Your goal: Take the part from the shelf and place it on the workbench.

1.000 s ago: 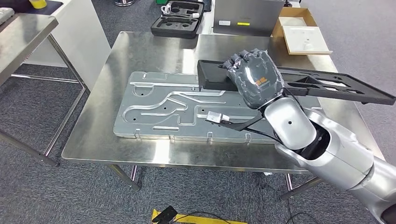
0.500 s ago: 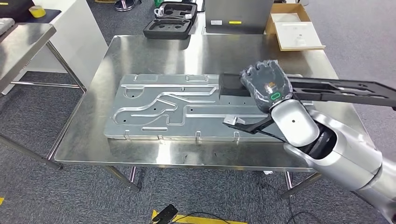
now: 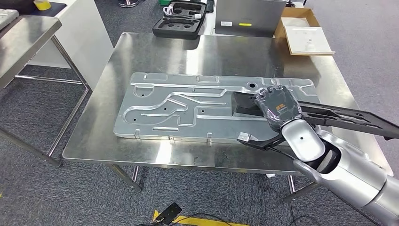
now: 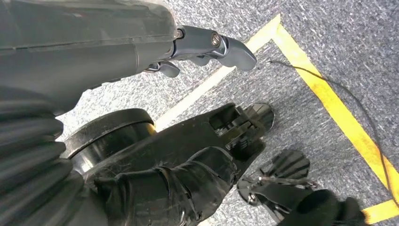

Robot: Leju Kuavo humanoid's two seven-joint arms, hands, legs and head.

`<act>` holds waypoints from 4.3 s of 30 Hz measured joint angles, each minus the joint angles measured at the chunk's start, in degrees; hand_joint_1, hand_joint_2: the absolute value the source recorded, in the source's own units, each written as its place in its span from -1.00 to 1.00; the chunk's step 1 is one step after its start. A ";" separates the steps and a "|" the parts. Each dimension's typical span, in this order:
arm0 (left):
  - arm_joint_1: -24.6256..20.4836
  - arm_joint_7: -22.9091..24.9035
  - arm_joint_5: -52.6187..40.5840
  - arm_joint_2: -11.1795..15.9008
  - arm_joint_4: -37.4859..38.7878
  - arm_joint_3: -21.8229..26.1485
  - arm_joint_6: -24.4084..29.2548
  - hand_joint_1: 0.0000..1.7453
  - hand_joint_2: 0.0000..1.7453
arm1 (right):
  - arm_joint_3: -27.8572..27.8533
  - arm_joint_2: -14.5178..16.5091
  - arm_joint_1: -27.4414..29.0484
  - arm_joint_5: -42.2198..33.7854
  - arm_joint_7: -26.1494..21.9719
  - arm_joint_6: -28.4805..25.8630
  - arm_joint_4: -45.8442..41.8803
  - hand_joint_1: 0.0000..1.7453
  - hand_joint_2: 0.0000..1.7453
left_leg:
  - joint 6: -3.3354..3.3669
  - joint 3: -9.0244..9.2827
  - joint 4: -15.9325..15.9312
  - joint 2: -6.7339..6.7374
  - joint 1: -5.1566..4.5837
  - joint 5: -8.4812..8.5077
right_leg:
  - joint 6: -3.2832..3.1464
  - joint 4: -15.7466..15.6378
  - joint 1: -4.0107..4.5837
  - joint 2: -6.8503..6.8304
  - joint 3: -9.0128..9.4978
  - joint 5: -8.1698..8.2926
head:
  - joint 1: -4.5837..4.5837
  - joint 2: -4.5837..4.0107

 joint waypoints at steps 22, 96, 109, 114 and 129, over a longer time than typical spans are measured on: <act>-0.73 -0.16 -0.73 -0.55 0.01 0.00 -0.15 -1.00 1.00 | 3.32 4.04 -0.72 3.74 -4.93 -0.76 1.60 -1.00 -1.00 | -0.16 -1.78 2.16 -0.16 -1.22 -0.61 | -2.21 -14.16 0.66 0.16 7.03 5.38 | -0.09 0.01; -0.33 -0.41 3.60 -1.38 0.02 0.00 -3.59 -1.00 -1.00 | -17.34 -3.51 22.60 -11.28 7.48 -33.35 -0.95 -1.00 -1.00 | 0.00 -3.79 1.32 0.13 -0.39 2.35 | 1.05 -5.94 -0.56 -0.05 8.43 1.71 | 0.10 0.01; 2.25 -2.37 7.14 -1.70 0.02 0.19 -0.85 -1.00 -1.00 | -53.38 4.35 47.45 -49.73 -16.63 -52.70 1.78 -1.00 -1.00 | -2.62 -6.84 16.85 -0.12 0.13 -8.26 | -2.64 -14.55 0.46 -0.97 7.68 4.99 | -0.55 0.00; 2.84 -3.16 8.45 -1.68 0.02 0.56 0.04 -1.00 -1.00 | -67.69 13.29 51.95 -69.18 -35.65 -49.63 16.28 -1.00 -1.00 | -0.96 7.04 1.37 -0.31 -0.98 -6.85 | -1.85 -14.86 0.32 -1.07 5.08 7.95 | -0.49 0.01; 4.79 -2.47 5.91 1.90 0.13 0.84 -5.12 -1.00 -1.00 | -80.01 35.73 47.98 -73.35 -6.14 -24.13 57.61 -1.00 -1.00 | -1.34 -3.72 2.54 0.90 -0.27 0.60 | 1.70 -10.44 -2.04 -0.21 12.09 -0.11 | -0.44 0.02</act>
